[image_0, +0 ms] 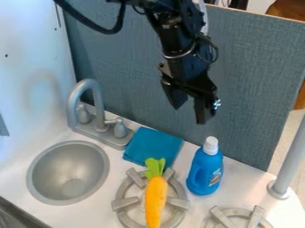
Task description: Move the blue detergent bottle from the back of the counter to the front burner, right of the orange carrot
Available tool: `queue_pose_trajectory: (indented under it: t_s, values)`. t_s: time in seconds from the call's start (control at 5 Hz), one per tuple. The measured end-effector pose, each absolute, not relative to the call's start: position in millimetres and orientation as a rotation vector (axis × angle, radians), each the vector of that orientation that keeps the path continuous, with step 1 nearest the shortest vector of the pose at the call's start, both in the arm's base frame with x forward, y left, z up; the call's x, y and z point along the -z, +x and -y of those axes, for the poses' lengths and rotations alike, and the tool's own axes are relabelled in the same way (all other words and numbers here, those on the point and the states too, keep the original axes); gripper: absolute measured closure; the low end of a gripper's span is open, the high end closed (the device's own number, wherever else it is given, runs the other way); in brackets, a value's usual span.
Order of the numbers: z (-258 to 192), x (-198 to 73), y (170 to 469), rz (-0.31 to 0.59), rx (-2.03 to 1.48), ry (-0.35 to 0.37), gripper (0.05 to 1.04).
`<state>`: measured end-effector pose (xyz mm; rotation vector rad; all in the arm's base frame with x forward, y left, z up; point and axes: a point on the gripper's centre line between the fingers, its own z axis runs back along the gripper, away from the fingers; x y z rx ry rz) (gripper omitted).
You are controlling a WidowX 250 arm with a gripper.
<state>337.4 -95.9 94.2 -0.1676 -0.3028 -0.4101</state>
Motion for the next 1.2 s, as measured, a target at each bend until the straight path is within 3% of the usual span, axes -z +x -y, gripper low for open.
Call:
queue_pose_trajectory:
  t_s: [0.2,0.6,0.8,1.2]
  values:
    - [96,-86,336,0.278,0.411,-0.167,0.074]
    - [95,-58,375,0.283,0.402,-0.074,0.074]
    - [100,-46,383,0.278,0.411,-0.065,0.074]
    - [110,-32,376,0.226,0.493,-0.073,0.074]
